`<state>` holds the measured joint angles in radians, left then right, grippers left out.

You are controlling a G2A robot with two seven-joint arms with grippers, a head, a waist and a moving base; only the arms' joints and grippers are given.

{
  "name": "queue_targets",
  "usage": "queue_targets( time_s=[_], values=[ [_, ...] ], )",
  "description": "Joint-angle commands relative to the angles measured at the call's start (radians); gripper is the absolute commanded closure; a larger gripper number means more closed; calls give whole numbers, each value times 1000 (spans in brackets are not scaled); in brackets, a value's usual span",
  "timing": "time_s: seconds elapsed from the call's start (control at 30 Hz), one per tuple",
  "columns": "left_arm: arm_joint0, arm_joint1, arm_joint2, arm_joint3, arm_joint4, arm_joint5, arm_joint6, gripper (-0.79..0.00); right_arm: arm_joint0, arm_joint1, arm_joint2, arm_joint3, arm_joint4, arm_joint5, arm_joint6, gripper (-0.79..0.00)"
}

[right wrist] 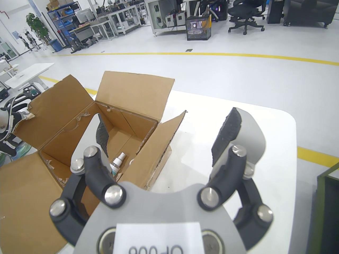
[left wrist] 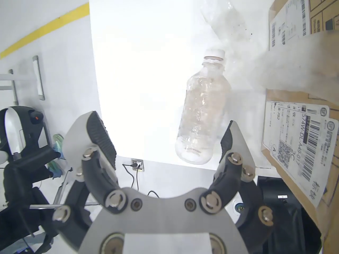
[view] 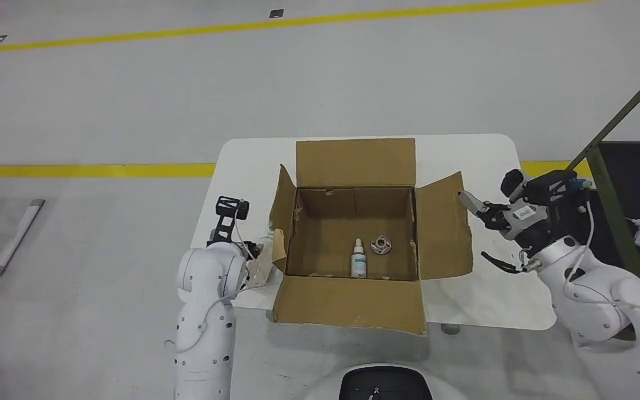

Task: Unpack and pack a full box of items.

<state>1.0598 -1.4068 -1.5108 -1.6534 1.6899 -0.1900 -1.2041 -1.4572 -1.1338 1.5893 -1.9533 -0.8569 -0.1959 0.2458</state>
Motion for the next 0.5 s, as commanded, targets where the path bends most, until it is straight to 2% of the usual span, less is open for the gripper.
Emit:
queue_targets(
  time_s=[0.0, 0.1, 0.2, 0.37, 0.47],
  values=[
    [16, 3, -15, -32, 0, 5, 3, -785, 6, -1, -13, -33, 9, 15, 27, -785],
    [30, 5, -32, -62, -3, 23, 10, -785, 38, -6, -68, -50, 18, 48, 83, -785],
    [30, 5, -32, -62, -3, 23, 10, -785, 101, -13, -169, -38, -6, 65, 132, -785],
    [30, 5, -32, -62, -3, 23, 10, -785, 225, -37, -355, 84, -45, 111, 179, -785],
    [30, 5, -32, -62, -3, 23, 10, -785, 292, -58, -442, 196, -10, 138, 167, -785]
  ],
)
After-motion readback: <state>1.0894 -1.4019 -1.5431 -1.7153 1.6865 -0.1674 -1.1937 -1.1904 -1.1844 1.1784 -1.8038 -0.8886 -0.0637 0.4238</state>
